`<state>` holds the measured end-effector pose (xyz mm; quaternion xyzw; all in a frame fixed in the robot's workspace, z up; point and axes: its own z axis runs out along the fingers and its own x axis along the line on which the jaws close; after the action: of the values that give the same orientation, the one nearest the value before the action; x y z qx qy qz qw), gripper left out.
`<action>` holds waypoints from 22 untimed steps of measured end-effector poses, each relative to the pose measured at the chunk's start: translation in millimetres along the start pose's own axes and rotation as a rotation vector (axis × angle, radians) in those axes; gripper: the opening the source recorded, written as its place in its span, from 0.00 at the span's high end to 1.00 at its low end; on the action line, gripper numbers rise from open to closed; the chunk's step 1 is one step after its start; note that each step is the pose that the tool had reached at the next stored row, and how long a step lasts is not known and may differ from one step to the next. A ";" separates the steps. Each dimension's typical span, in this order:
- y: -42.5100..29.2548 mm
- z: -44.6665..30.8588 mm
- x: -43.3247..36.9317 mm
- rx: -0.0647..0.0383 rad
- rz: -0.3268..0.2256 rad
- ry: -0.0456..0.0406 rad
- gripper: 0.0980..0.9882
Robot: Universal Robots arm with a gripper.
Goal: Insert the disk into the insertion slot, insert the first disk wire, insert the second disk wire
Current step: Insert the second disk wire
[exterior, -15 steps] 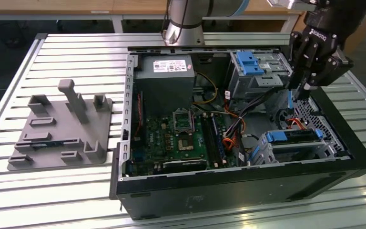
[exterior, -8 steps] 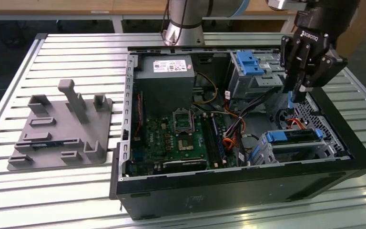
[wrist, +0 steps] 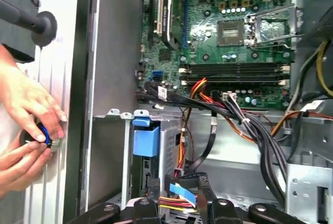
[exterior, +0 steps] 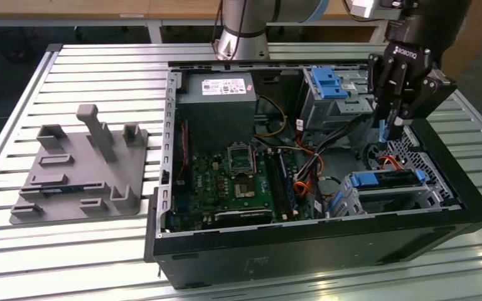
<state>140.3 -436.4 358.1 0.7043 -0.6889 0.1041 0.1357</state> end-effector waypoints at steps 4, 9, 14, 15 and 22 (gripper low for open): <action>-0.1 1.1 -0.4 -0.003 0.000 0.0518 0.64; 1.0 4.5 -5.7 -0.006 0.007 0.0877 0.64; 0.8 6.6 -10.0 -0.004 0.030 0.0911 0.64; 0.9 7.0 -10.4 -0.006 0.038 0.0909 0.64; 3.4 11.0 -14.9 0.011 0.055 0.0904 0.64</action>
<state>136.1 -426.0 342.9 0.6803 -0.7008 0.1433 0.1600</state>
